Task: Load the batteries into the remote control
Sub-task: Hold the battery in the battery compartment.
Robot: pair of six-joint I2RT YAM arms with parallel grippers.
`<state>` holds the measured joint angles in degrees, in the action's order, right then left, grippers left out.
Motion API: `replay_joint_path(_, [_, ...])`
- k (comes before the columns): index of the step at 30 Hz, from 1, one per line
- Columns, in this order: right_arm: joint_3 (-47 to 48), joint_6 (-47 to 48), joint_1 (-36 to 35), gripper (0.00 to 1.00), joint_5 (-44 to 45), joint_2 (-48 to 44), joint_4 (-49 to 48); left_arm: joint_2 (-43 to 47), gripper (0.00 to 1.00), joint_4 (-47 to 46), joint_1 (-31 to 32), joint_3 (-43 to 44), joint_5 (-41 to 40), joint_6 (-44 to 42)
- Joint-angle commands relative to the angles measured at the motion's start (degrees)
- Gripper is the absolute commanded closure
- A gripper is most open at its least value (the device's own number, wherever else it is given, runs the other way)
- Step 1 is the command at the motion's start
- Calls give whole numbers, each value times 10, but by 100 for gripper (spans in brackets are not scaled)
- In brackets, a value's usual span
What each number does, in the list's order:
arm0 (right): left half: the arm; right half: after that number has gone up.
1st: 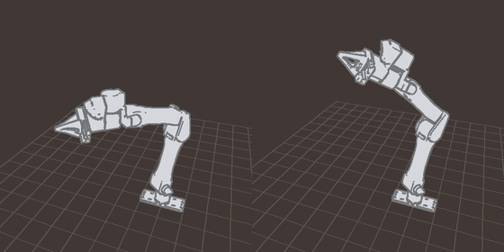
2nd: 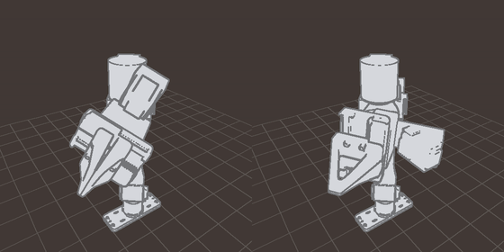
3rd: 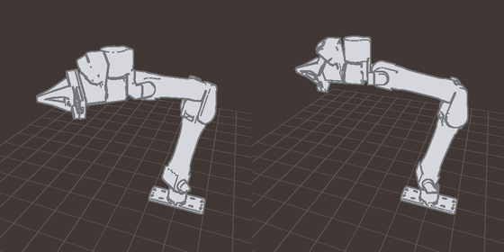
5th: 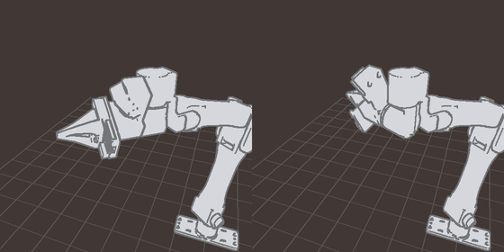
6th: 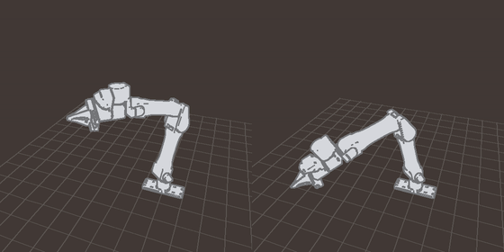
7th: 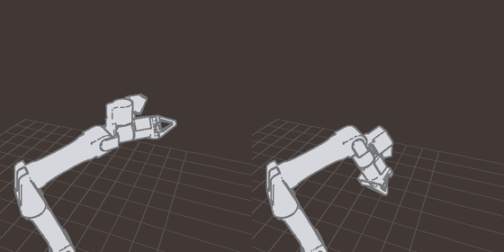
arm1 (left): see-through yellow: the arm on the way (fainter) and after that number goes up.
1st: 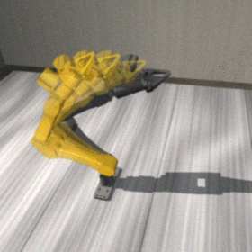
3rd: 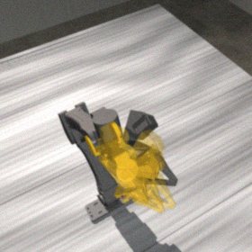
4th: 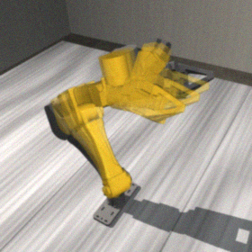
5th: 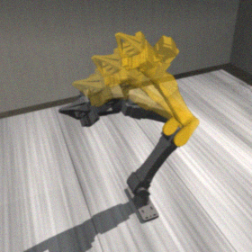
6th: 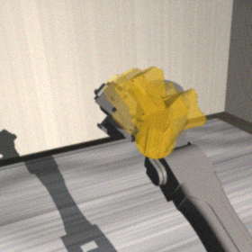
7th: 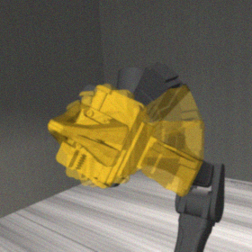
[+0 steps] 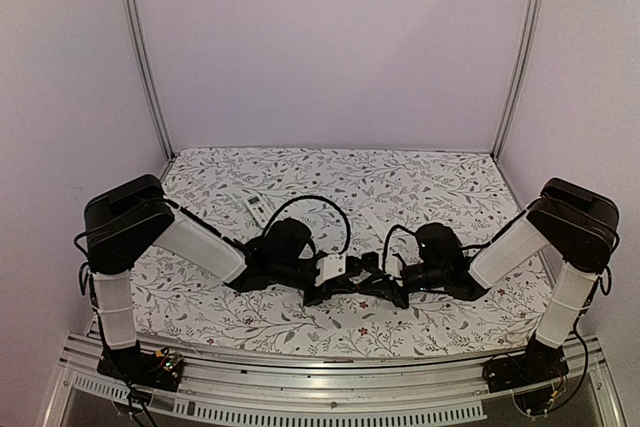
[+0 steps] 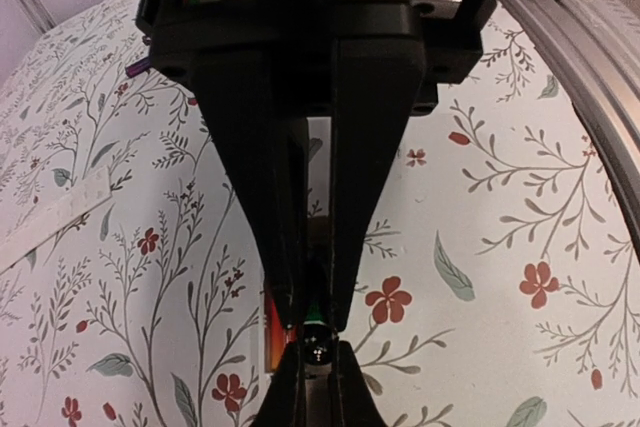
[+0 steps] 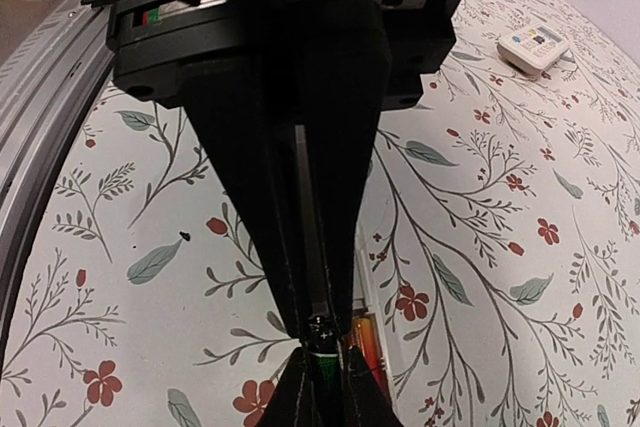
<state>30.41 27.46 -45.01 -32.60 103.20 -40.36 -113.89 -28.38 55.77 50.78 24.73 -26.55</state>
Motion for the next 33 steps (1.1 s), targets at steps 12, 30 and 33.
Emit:
replay_joint_path(12, [-4, 13, -3, 92, 5, 4, 28, -8, 84, 45, 5, -5, -18, 13])
replay_joint_path(30, [-2, 17, -4, 93, 25, 7, 46, 30, 73, 13, -17, -15, 15, 57])
replay_joint_path(33, [-1, 17, -3, 93, 27, 8, 47, 35, 71, 9, -18, -18, 22, 64])
